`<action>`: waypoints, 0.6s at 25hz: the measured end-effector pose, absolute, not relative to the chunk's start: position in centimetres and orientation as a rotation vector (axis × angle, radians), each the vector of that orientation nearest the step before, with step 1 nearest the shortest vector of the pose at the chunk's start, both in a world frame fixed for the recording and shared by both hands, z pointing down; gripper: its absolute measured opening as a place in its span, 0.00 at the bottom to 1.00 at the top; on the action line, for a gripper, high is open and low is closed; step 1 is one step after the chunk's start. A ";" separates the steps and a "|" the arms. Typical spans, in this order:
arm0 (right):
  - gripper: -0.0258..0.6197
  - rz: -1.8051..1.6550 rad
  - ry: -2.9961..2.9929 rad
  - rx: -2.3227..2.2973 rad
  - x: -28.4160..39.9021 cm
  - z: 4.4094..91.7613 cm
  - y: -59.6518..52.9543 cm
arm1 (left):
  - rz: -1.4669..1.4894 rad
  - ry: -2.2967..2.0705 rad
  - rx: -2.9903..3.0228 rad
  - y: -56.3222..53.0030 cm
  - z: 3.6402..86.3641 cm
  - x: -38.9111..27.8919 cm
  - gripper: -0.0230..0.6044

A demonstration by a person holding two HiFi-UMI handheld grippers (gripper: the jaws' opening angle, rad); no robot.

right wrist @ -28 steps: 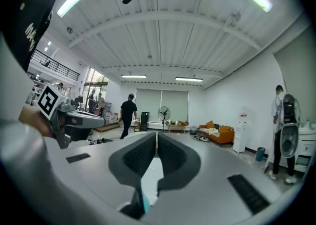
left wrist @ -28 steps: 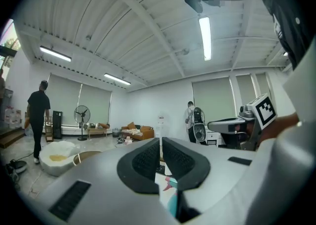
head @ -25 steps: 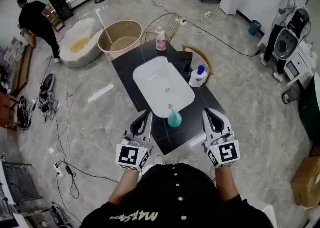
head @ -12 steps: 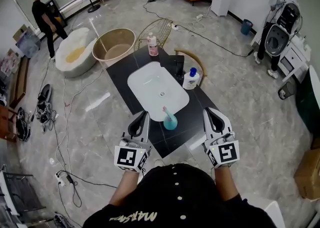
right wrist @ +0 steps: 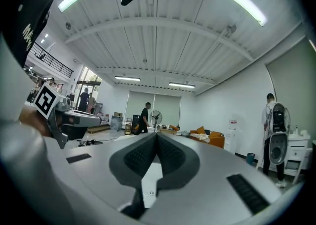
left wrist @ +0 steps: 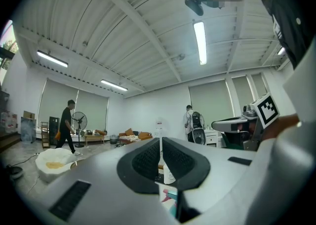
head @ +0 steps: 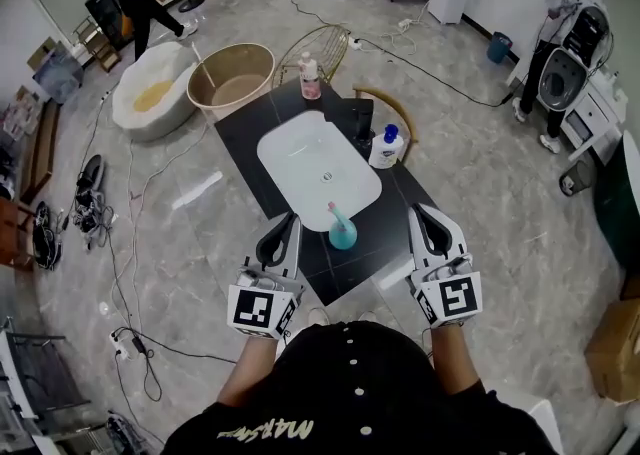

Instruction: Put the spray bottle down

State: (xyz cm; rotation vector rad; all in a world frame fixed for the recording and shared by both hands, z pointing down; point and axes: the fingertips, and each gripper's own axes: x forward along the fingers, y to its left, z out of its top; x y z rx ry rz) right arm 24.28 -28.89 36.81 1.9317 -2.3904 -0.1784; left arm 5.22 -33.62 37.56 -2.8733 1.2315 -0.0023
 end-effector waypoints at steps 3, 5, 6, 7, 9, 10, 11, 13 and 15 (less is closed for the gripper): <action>0.03 -0.175 -2.396 1.926 24.1 36.9 -29.0 | -0.011 1.237 -2.872 -33.6 37.8 5.0 0.07; 0.03 -0.175 -2.402 1.920 23.9 37.1 -29.0 | -0.016 1.241 -2.870 -33.5 37.9 4.9 0.07; 0.03 -0.175 -2.405 1.917 23.9 37.1 -29.0 | -0.017 1.245 -2.870 -33.5 38.0 4.9 0.07; 0.03 -0.174 -2.407 1.915 23.9 37.2 -29.0 | -0.018 1.248 -2.870 -33.5 38.1 4.9 0.07; 0.03 -0.175 -2.408 1.913 24.0 37.2 -29.2 | -0.016 1.248 -2.868 -33.6 38.0 5.0 0.07; 0.03 -0.176 -2.409 1.911 24.0 37.2 -29.3 | -0.015 1.247 -2.867 -33.7 37.9 5.1 0.07; 0.03 -0.180 -2.409 1.909 24.0 37.2 -29.4 | -0.014 1.248 -2.867 -33.8 37.9 5.1 0.07; 0.03 -0.192 -2.409 1.901 23.9 37.2 -29.6 | -0.013 1.250 -2.867 -33.9 37.9 5.2 0.07; 0.03 -0.207 -2.407 1.892 23.8 37.2 -29.7 | -0.011 1.246 -2.865 -34.0 37.8 5.3 0.07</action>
